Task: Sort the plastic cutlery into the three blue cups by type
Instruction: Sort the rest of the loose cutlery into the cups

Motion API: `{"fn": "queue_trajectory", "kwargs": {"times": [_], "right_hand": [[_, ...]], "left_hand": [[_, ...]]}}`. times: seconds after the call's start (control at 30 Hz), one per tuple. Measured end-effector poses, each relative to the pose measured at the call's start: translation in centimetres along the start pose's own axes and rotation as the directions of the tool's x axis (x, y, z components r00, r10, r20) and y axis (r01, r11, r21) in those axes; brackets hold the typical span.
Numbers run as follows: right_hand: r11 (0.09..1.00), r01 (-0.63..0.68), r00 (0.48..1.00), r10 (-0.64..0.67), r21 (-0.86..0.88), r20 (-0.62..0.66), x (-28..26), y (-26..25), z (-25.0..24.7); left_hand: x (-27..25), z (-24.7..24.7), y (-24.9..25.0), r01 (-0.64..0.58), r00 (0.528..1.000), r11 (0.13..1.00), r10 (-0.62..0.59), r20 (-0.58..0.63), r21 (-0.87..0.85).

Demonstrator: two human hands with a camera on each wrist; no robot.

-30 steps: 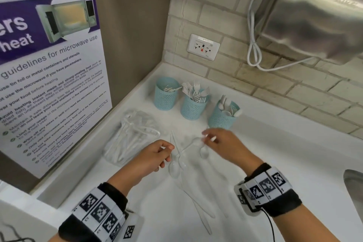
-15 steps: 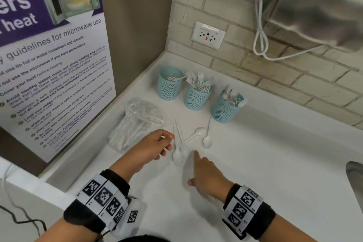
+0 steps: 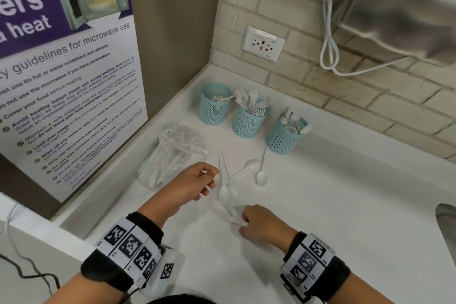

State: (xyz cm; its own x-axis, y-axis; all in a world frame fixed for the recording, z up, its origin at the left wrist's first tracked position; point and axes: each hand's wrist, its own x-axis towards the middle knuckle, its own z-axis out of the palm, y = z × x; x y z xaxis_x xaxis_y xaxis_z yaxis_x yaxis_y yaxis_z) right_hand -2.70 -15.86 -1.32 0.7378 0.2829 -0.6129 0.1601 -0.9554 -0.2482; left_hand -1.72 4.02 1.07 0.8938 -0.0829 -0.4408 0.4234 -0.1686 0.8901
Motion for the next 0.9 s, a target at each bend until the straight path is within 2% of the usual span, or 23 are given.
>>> {"fn": "queue_trajectory", "kwargs": {"times": [0.1, 0.23, 0.3, 0.37, 0.43, 0.53, 0.6, 0.63, 0.67, 0.73, 0.9], "right_hand": [[0.999, 0.045, 0.999, -0.045, -0.007, -0.003, -0.2, -0.1, 0.2], [0.999, 0.022, 0.999, -0.024, 0.050, 0.035, -0.3, 0.1, -0.9], [0.981, 0.029, 1.000, -0.028, 0.190, -0.011, -0.7, 0.2, -2.3], [0.906, 0.054, 0.996, -0.021, 0.419, -0.084, -1.0, 0.2, -3.5], [0.766, 0.124, 0.987, -0.028, 0.631, -0.161, -1.1, -0.2, -4.2], [0.453, 0.252, 0.966, -0.064, 0.855, -0.250, -1.0, -1.7, -4.6], [0.193, 0.278, 0.961, -0.059, 0.941, -0.272, -1.1, -3.0, -4.8], [0.090, 0.263, 0.964, -0.054, 0.961, -0.259, -1.2, -3.6, -4.9], [0.027, 0.244, 0.969, -0.048, 0.969, -0.242, -1.2, -4.1, -5.0], [0.035, 0.237, 0.971, -0.030, 0.971, -0.236, -1.1, -4.7, -5.1], [0.284, 0.344, 0.929, 0.036, 0.895, -0.369, -0.5, -4.2, -5.6]], "left_hand": [[0.0, -0.1, 0.0, -0.001, 1.000, 1.000, 0.001, 0.001, -0.004], [0.1, -0.3, -0.1, 0.001, 1.000, 1.000, -0.001, -0.005, -0.007], [0.1, -0.3, 0.0, -0.008, 1.000, 1.000, 0.008, -0.002, 0.001], [-0.1, -0.1, 0.2, -0.030, 0.999, 0.999, 0.029, 0.028, 0.035], [-0.1, 0.5, 0.3, -0.060, 0.994, 0.996, 0.054, 0.093, 0.066], [-0.4, 1.4, 0.3, -0.125, 0.968, 0.987, 0.099, 0.229, 0.105], [-0.7, 2.1, 0.5, -0.175, 0.934, 0.977, 0.125, 0.333, 0.124], [-0.9, 2.4, 0.6, -0.196, 0.920, 0.973, 0.140, 0.366, 0.120], [-1.0, 2.5, 0.8, -0.204, 0.912, 0.974, 0.154, 0.379, 0.097], [-1.2, 2.6, 0.9, -0.183, 0.916, 0.983, 0.172, 0.362, -0.005], [-1.1, 2.2, 0.8, -0.154, 0.959, 0.986, 0.165, 0.232, -0.069]]}}
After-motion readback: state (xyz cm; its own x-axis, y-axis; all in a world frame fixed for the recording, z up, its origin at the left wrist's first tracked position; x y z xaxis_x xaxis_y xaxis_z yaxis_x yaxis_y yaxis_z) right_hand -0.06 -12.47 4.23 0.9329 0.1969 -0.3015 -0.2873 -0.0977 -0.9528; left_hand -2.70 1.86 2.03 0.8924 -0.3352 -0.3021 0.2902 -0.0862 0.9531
